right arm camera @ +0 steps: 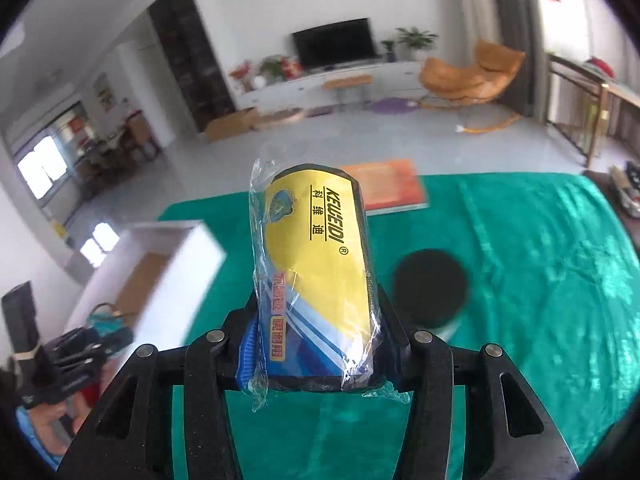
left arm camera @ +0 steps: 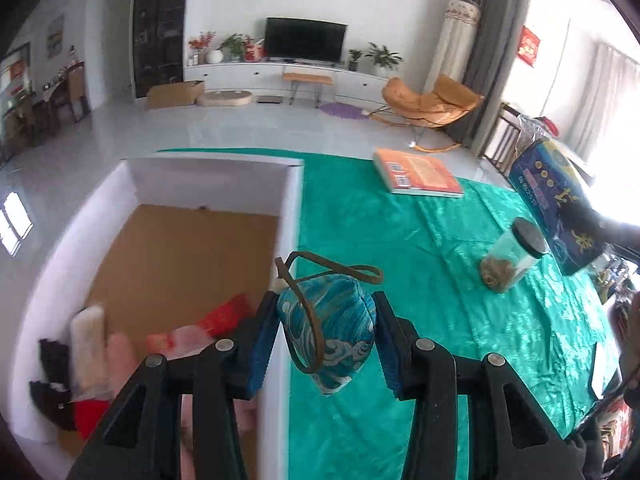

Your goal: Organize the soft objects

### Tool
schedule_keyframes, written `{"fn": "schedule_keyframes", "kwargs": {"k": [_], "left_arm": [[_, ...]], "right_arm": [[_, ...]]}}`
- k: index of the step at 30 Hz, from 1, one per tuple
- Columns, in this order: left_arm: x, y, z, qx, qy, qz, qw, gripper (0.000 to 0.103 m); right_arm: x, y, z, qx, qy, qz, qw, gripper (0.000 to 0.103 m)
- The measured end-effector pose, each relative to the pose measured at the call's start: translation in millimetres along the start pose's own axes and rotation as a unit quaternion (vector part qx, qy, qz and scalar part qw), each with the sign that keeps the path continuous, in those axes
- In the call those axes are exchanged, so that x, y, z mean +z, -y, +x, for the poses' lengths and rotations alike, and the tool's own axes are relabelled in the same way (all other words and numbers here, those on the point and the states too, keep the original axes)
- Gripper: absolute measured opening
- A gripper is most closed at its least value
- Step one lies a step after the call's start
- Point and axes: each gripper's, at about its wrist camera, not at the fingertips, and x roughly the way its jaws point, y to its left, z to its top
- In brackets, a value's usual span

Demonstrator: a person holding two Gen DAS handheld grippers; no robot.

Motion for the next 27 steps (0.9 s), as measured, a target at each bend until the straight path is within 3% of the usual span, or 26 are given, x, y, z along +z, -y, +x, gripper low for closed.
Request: {"fn": "schedule_keyframes", "kwargs": {"k": [3, 5, 7, 8, 12, 14, 18, 21, 27], "left_arm": [[-17.6, -54.6, -17.5, 0.08, -0.015, -0.012, 0.9966, 0.049], [-31.7, -82.5, -24.7, 0.134, -0.024, -0.02, 0.9904, 0.062], [-46.0, -104.0, -31.2, 0.165, -0.026, -0.034, 0.9853, 0.097], [-52.4, -110.8, -35.9, 0.177, -0.02, -0.041, 0.9832, 0.099], [-68.1, -117.8, -49.6, 0.205, 0.006, -0.042, 0.9779, 0.099], [-71.6, -111.6, -53.4, 0.222, 0.031, -0.034, 0.974, 0.099], [-75.2, -97.8, -57.0, 0.283, 0.049, -0.054, 0.9563, 0.1], [-76.1, -86.1, -57.1, 0.269, 0.036, -0.047, 0.9614, 0.1], [-83.0, -74.9, -63.6, 0.265, 0.03, -0.043, 0.9628, 0.1]], "right_arm": [[-17.5, -86.6, 33.9, 0.102, -0.043, -0.016, 0.994, 0.052], [-32.5, -133.0, 57.2, 0.157, -0.076, -0.021, 0.984, 0.054], [-47.7, -169.9, 82.2, 0.202, -0.112, -0.018, 0.973, 0.067], [-54.8, -182.3, 91.4, 0.213, -0.123, -0.018, 0.969, 0.07], [-71.0, -198.9, 102.1, 0.206, -0.135, -0.033, 0.969, 0.07], [-72.9, -192.5, 95.8, 0.168, -0.12, -0.052, 0.977, 0.07], [-76.9, -181.1, 80.3, 0.1, -0.097, -0.107, 0.984, 0.072], [-87.0, -180.4, 74.6, 0.071, -0.097, -0.143, 0.982, 0.072], [-108.5, -200.7, 71.3, 0.048, -0.111, -0.196, 0.973, 0.072]]}}
